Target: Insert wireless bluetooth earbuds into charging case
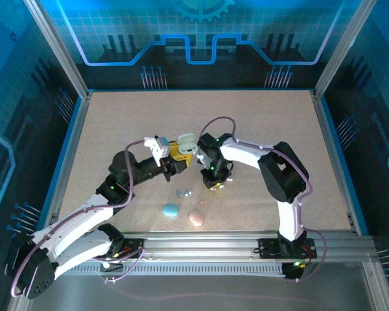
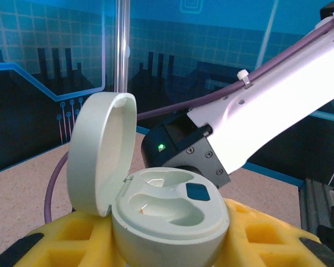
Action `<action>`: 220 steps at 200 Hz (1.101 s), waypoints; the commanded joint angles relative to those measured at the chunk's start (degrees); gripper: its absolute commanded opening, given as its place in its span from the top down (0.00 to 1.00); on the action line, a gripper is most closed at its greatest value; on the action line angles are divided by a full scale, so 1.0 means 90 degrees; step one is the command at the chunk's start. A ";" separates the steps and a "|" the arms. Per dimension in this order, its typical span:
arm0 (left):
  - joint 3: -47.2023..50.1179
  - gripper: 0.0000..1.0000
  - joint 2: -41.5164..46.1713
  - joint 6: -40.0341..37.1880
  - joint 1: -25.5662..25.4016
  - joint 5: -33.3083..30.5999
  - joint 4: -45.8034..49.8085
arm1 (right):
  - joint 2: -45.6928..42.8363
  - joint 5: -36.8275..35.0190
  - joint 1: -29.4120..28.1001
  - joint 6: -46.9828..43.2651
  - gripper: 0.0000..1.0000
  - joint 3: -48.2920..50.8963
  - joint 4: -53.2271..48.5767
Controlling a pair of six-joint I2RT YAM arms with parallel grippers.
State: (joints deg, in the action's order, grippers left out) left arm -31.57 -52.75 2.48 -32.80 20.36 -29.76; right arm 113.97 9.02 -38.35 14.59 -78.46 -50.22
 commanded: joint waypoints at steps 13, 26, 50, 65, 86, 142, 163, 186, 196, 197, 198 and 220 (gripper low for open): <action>-0.0126 0.67 0.0119 -0.0065 0.0024 0.0062 -0.0047 | 0.0364 0.0075 0.0160 0.0404 0.77 -0.0381 0.0162; -0.0125 0.67 0.0114 -0.0061 0.0029 0.0062 -0.0053 | 0.0449 -0.0034 0.0159 0.0481 0.77 -0.0445 0.0114; -0.0105 0.67 0.0114 -0.0071 0.0025 0.0043 -0.0078 | 0.0534 -0.0259 0.0112 0.0479 0.76 -0.0532 -0.0044; -0.0105 0.67 0.0109 -0.0080 0.0024 0.0035 -0.0082 | 0.0577 -0.0399 0.0073 0.0449 0.74 -0.0594 -0.0165; -0.0095 0.67 0.0114 -0.0108 0.0024 0.0016 -0.0061 | 0.0672 -0.0707 0.0014 0.0449 0.73 -0.0725 -0.0330; -0.0115 0.67 0.0109 -0.0129 0.0025 0.0003 -0.0024 | 0.0937 -0.0941 -0.0094 0.0527 0.73 -0.1049 -0.0640; -0.0121 0.67 0.0109 -0.0138 0.0025 -0.0006 -0.0003 | 0.0852 -0.0876 -0.0099 0.0571 0.77 -0.1021 -0.0601; -0.0125 0.67 0.0100 -0.0149 0.0022 -0.0043 0.0000 | 0.0479 -0.0585 -0.0033 0.0623 0.79 -0.0829 -0.0339; -0.0128 0.67 0.0109 -0.0158 0.0032 -0.0060 0.0009 | 0.0202 -0.0387 0.0025 0.0644 0.80 -0.0716 -0.0175; -0.0127 0.67 0.0109 -0.0158 0.0026 -0.0062 0.0007 | 0.0171 -0.0357 0.0039 0.0644 0.80 -0.0692 -0.0164; -0.0126 0.67 0.0109 -0.0158 0.0029 -0.0064 0.0007 | 0.0135 -0.0333 0.0050 0.0644 0.80 -0.0680 -0.0139; -0.0121 0.67 0.0102 -0.0158 0.0027 -0.0140 0.0010 | -0.0736 0.0623 0.0377 0.0766 0.80 -0.0163 0.0524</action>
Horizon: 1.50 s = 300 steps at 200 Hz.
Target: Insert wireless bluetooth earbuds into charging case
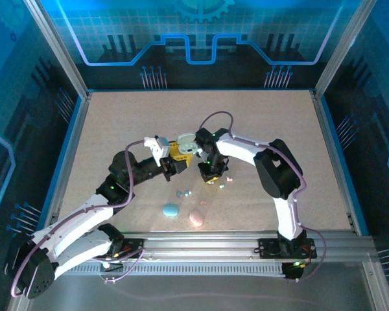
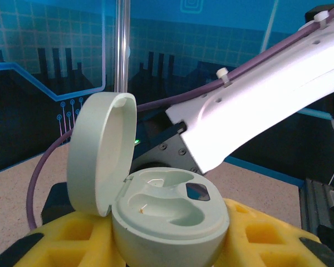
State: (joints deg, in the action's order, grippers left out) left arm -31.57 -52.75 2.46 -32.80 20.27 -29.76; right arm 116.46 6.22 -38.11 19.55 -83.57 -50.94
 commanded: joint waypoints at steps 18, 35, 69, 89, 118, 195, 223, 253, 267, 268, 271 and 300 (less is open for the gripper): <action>-0.0091 0.67 0.0108 -0.0166 0.0032 -0.0196 -0.0016 | -0.1827 0.1893 0.0778 0.0378 0.80 0.0975 0.1263; -0.0074 0.67 0.0100 -0.0193 0.0038 -0.0265 -0.0032 | -0.2514 0.3173 0.1321 0.0593 0.80 0.1527 0.1989; -0.0004 0.67 0.0037 -0.0273 0.0068 -0.0419 -0.0095 | -0.3406 0.5546 0.2362 0.1456 0.82 0.2477 0.3559; 0.0041 0.67 -0.0035 -0.0273 0.0070 -0.0466 -0.0150 | -0.3595 0.6617 0.2683 0.2103 0.81 0.2737 0.4392; 0.0080 0.67 -0.0065 -0.0273 0.0084 -0.0474 -0.0179 | -0.3770 0.7290 0.2760 0.2300 0.80 0.2692 0.4664; 0.0100 0.67 -0.0353 -0.0278 0.0076 -0.0107 -0.0399 | -0.4086 0.7219 0.2729 0.2883 0.80 0.2571 0.4835; 0.0071 0.67 -0.0611 -0.0346 0.0056 -0.0060 -0.0622 | -0.4254 0.6923 0.2696 0.3495 0.80 0.2673 0.5295; 0.0048 0.67 -0.0971 -0.0572 -0.0073 -0.0104 -0.0992 | -0.4446 0.6729 0.2622 0.3725 0.79 0.2617 0.5455; -0.0042 0.67 -0.1168 -0.0777 -0.0184 -0.0118 -0.1048 | -0.4521 0.6640 0.2557 0.3797 0.79 0.2570 0.5489; -0.0045 0.67 -0.1179 -0.0789 -0.0189 -0.0126 -0.1058 | -0.4526 0.6641 0.2551 0.3801 0.79 0.2564 0.5496; -0.0059 0.67 -0.1214 -0.0831 -0.0212 -0.0140 -0.1083 | -0.4539 0.6634 0.2542 0.3804 0.79 0.2551 0.5507; -0.0100 0.67 -0.1602 -0.1055 -0.0364 -0.0315 -0.1578 | -0.4683 0.6315 0.2348 0.3764 0.79 0.2427 0.5485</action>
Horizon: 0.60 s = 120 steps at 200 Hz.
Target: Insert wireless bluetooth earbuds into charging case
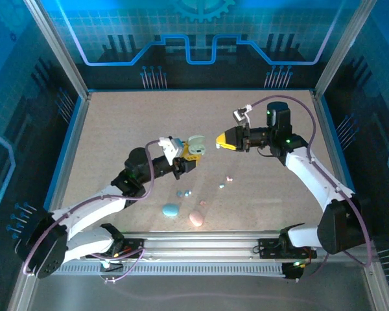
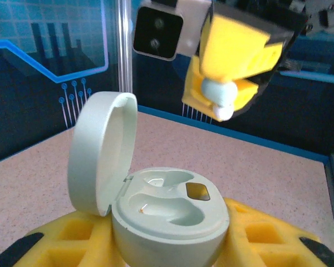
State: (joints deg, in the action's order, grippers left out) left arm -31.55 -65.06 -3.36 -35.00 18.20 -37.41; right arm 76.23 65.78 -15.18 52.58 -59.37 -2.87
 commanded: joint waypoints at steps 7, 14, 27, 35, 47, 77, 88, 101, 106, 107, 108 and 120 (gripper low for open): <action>-0.0107 0.67 -0.0323 -0.0450 -0.0156 -0.0103 -0.0852 | -0.0241 -0.0400 -0.0264 0.0003 0.79 -0.0315 0.0025; -0.0108 0.67 -0.0417 -0.0481 -0.0175 -0.0107 -0.1032 | -0.0256 -0.0553 -0.0336 -0.0145 0.79 -0.0381 -0.0175; -0.0088 0.67 -0.0565 -0.0477 -0.0218 -0.0102 -0.1350 | -0.0309 -0.0847 -0.0471 -0.0422 0.79 -0.0503 -0.0476; -0.0079 0.67 -0.0633 -0.0486 -0.0229 -0.0098 -0.1491 | -0.0327 -0.0990 -0.0550 -0.0505 0.79 -0.0540 -0.0537; -0.0078 0.67 -0.0730 -0.0478 -0.0243 -0.0093 -0.1619 | -0.0354 -0.1163 -0.0677 -0.0540 0.79 -0.0561 -0.0505; -0.0117 0.67 -0.0837 -0.0452 -0.0268 -0.0039 -0.1732 | -0.0348 -0.1646 -0.0992 -0.0735 0.79 -0.0662 -0.0628; -0.0136 0.67 -0.0873 -0.0428 -0.0270 -0.0042 -0.1779 | -0.0302 -0.1732 -0.1099 -0.0850 0.79 -0.0714 -0.0738; -0.0146 0.67 -0.0900 -0.0397 -0.0274 -0.0001 -0.1809 | -0.0223 -0.1819 -0.1182 -0.0963 0.79 -0.0780 -0.0872; -0.0149 0.67 -0.0898 -0.0372 -0.0277 0.0014 -0.1820 | -0.0201 -0.1872 -0.1219 -0.1004 0.79 -0.0795 -0.0910; -0.0148 0.67 -0.0897 -0.0371 -0.0279 0.0017 -0.1820 | -0.0195 -0.1880 -0.1226 -0.1001 0.79 -0.0795 -0.0915; -0.0147 0.67 -0.0902 -0.0370 -0.0280 0.0018 -0.1820 | -0.0191 -0.1885 -0.1230 -0.1009 0.79 -0.0800 -0.0918; -0.0147 0.67 -0.0906 -0.0331 -0.0280 0.0036 -0.1831 | -0.0143 -0.1968 -0.1305 -0.1031 0.79 -0.0822 -0.0937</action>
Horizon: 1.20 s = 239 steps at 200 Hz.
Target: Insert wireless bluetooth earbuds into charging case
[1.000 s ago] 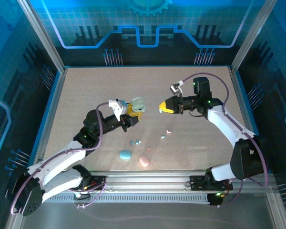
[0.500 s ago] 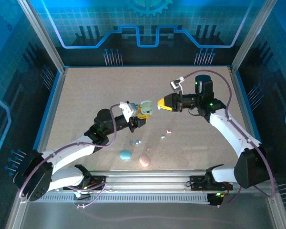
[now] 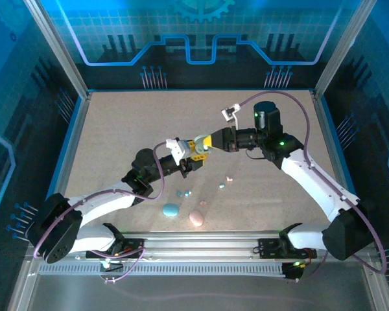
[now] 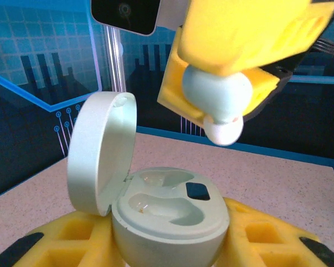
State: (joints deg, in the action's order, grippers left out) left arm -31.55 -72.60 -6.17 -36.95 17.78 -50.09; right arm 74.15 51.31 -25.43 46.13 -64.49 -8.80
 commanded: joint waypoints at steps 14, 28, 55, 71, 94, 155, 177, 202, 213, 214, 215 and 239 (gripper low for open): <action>-0.0139 0.67 -0.0078 0.0010 -0.0063 0.0085 -0.0432 | 0.0129 -0.0427 -0.0252 -0.0342 0.79 -0.0302 -0.0282; -0.0136 0.67 -0.0073 0.0022 -0.0066 0.0056 -0.0433 | 0.0159 -0.0516 -0.0325 -0.0386 0.79 -0.0370 -0.0349; -0.0147 0.67 -0.0040 0.0114 -0.0070 0.0075 -0.0445 | 0.0161 -0.0876 -0.0431 -0.0515 0.79 -0.0423 -0.0519; -0.0137 0.67 -0.0024 0.0156 -0.0068 0.0048 -0.0448 | 0.0145 -0.1064 -0.0480 -0.0569 0.79 -0.0449 -0.0588; -0.0132 0.67 -0.0015 0.0230 -0.0069 0.0046 -0.0483 | 0.0200 -0.1343 -0.0598 -0.0762 0.79 -0.0572 -0.0884; -0.0098 0.67 0.0015 0.0344 -0.0081 0.0036 -0.0621 | 0.0285 -0.1927 -0.0785 -0.1028 0.79 -0.0733 -0.1315; -0.0083 0.67 0.0035 0.0388 -0.0083 0.0002 -0.0674 | 0.0335 -0.2231 -0.0864 -0.1214 0.79 -0.0872 -0.1674; -0.0078 0.67 0.0049 0.0393 -0.0082 -0.0007 -0.0704 | 0.0356 -0.2547 -0.0948 -0.1342 0.78 -0.0959 -0.1930; -0.0078 0.67 0.0049 0.0394 -0.0079 -0.0001 -0.0720 | 0.0361 -0.2635 -0.0971 -0.1346 0.77 -0.0978 -0.1988; -0.0073 0.67 0.0049 0.0394 -0.0077 -0.0002 -0.0722 | 0.0358 -0.2645 -0.0972 -0.1351 0.77 -0.0984 -0.1990; -0.0076 0.67 0.0049 0.0388 -0.0080 -0.0003 -0.0723 | 0.0356 -0.2649 -0.0973 -0.1353 0.77 -0.0986 -0.1990; -0.0078 0.67 0.0050 0.0402 -0.0075 -0.0003 -0.0710 | 0.0357 -0.2858 -0.1012 -0.1397 0.75 -0.1064 -0.2140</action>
State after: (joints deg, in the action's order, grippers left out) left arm -31.55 -72.93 -3.05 -37.04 17.54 -51.68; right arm 76.31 30.06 -33.71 35.44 -72.55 -23.42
